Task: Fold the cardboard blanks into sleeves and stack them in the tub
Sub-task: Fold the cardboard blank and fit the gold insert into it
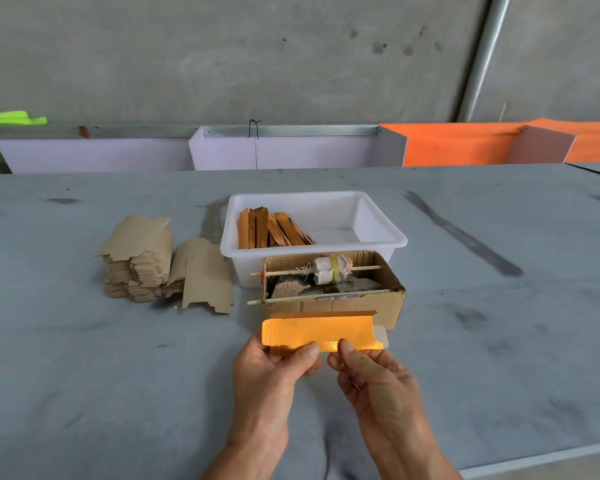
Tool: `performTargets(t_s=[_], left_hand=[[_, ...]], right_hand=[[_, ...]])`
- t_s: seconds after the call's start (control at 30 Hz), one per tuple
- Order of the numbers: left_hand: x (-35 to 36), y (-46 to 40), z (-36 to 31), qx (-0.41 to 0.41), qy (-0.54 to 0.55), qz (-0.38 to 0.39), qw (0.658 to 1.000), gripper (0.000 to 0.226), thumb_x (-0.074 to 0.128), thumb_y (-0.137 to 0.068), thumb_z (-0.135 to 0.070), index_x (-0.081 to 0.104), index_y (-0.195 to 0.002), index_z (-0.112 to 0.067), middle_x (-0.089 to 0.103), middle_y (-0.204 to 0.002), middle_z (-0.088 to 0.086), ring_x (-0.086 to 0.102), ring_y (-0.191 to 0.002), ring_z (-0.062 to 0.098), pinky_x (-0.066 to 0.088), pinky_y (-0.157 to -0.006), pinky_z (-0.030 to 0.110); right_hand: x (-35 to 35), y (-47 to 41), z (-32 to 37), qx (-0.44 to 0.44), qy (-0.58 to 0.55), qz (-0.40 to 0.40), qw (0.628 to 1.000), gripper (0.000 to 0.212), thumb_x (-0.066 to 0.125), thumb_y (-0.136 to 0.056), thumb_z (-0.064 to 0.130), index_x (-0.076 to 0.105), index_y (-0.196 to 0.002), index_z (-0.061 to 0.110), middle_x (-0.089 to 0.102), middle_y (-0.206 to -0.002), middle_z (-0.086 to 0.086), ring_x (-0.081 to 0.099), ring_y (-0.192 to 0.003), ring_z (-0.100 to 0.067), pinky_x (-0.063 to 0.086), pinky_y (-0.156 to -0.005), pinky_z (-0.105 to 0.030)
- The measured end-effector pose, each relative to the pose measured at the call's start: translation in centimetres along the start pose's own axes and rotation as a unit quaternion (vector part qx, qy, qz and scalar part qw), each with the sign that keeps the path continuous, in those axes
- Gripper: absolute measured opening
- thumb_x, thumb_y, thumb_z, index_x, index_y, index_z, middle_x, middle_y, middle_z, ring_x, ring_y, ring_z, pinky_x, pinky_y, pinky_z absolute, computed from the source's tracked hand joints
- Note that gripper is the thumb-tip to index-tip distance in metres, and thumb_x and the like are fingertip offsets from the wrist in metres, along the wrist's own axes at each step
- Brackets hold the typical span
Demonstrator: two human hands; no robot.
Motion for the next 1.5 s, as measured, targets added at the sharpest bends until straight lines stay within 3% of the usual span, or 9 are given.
performTargets(t_s=[0.2,0.53,0.73,0.93,1.0,1.1,1.2,1.33,1.5], left_hand=[[-0.4,-0.2,0.0,0.007,-0.01,0.006,1.0,0.015,0.069,-0.073,0.007,0.064,-0.084,-0.002,0.07,-0.067,0.017,0.066,-0.055,0.025,0.054,-0.053,0.026],[-0.5,-0.3,0.5,-0.008,0.014,0.029,0.999,0.013,0.051,-0.092,-0.004,0.063,-0.087,-0.002,0.07,-0.074,0.022,0.071,-0.069,0.032,0.055,-0.055,0.026],[-0.3,-0.2,0.3,0.039,-0.01,0.043,0.998,0.014,0.055,-0.087,0.0,0.067,-0.093,-0.005,0.073,-0.08,0.016,0.072,-0.075,0.028,0.055,-0.063,0.024],[0.6,0.6,-0.5,0.082,-0.082,0.119,0.986,0.013,0.072,-0.078,-0.009,0.07,-0.09,-0.004,0.072,-0.077,0.017,0.07,-0.073,0.024,0.054,-0.067,0.022],[0.7,0.5,-0.9,0.046,-0.052,0.14,0.988,0.019,0.065,-0.076,-0.01,0.071,-0.093,-0.004,0.072,-0.082,0.02,0.069,-0.075,0.028,0.054,-0.066,0.025],[1.2,0.1,-0.1,-0.109,0.071,0.154,0.98,0.022,0.055,-0.08,-0.018,0.063,-0.09,0.0,0.068,-0.087,0.028,0.067,-0.07,0.037,0.056,-0.06,0.037],[1.2,0.2,1.1,-0.23,0.062,0.147,0.96,0.028,0.051,-0.084,-0.026,0.062,-0.08,-0.001,0.066,-0.081,0.027,0.066,-0.06,0.034,0.056,-0.051,0.035],[1.4,0.3,1.4,-0.275,0.011,0.167,0.947,0.019,0.061,-0.076,-0.014,0.074,-0.065,-0.006,0.065,-0.069,0.019,0.062,-0.051,0.024,0.052,-0.044,0.026],[2.0,0.2,1.6,-0.27,-0.028,0.204,0.941,0.01,0.07,-0.061,-0.006,0.065,-0.068,-0.004,0.064,-0.07,0.019,0.06,-0.053,0.019,0.048,-0.044,0.021]], right_hand=[[-0.5,-0.3,0.1,-0.004,0.017,-0.015,1.0,0.005,0.064,-0.082,0.009,0.064,-0.083,0.003,0.072,-0.074,-0.016,0.07,-0.065,-0.017,0.046,-0.064,-0.027],[-1.0,-0.7,0.4,-0.006,0.004,-0.023,1.0,0.021,0.048,-0.096,0.015,0.063,-0.085,0.005,0.072,-0.075,-0.016,0.072,-0.07,-0.021,0.046,-0.063,-0.029],[-0.1,-0.5,-0.3,0.011,0.019,0.025,0.999,0.011,0.068,-0.074,0.019,0.068,-0.083,0.013,0.074,-0.088,-0.008,0.07,-0.075,-0.015,0.045,-0.069,-0.03],[0.3,-0.6,-0.3,0.019,-0.043,0.058,0.997,0.003,0.069,-0.069,0.012,0.068,-0.069,0.015,0.063,-0.065,-0.003,0.061,-0.057,-0.009,0.048,-0.05,-0.021],[0.2,-0.7,0.1,0.012,-0.056,0.071,0.996,0.004,0.069,-0.069,0.01,0.067,-0.069,0.014,0.062,-0.066,-0.004,0.06,-0.057,-0.01,0.049,-0.049,-0.021],[0.2,-0.7,0.7,0.002,-0.04,0.102,0.994,0.005,0.069,-0.068,0.011,0.068,-0.069,0.016,0.063,-0.07,-0.005,0.061,-0.061,-0.011,0.05,-0.053,-0.022],[0.0,-0.7,0.7,0.008,-0.012,0.114,0.993,0.011,0.071,-0.066,0.011,0.069,-0.076,0.013,0.065,-0.075,-0.007,0.062,-0.063,-0.013,0.051,-0.055,-0.024],[-0.1,-0.5,0.2,0.031,0.024,0.101,0.994,0.017,0.073,-0.061,0.01,0.071,-0.078,0.01,0.068,-0.073,-0.01,0.063,-0.059,-0.013,0.049,-0.05,-0.022],[0.2,-0.3,-0.5,0.071,0.0,0.095,0.993,0.013,0.065,-0.066,0.004,0.073,-0.076,0.004,0.069,-0.072,-0.012,0.061,-0.055,-0.015,0.047,-0.043,-0.02]])
Point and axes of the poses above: each hand's wrist, its own y-axis away from the middle knuckle, its own x-axis out of the palm, z = x × y, the point moved 7 cm from there along -y, towards the middle knuckle
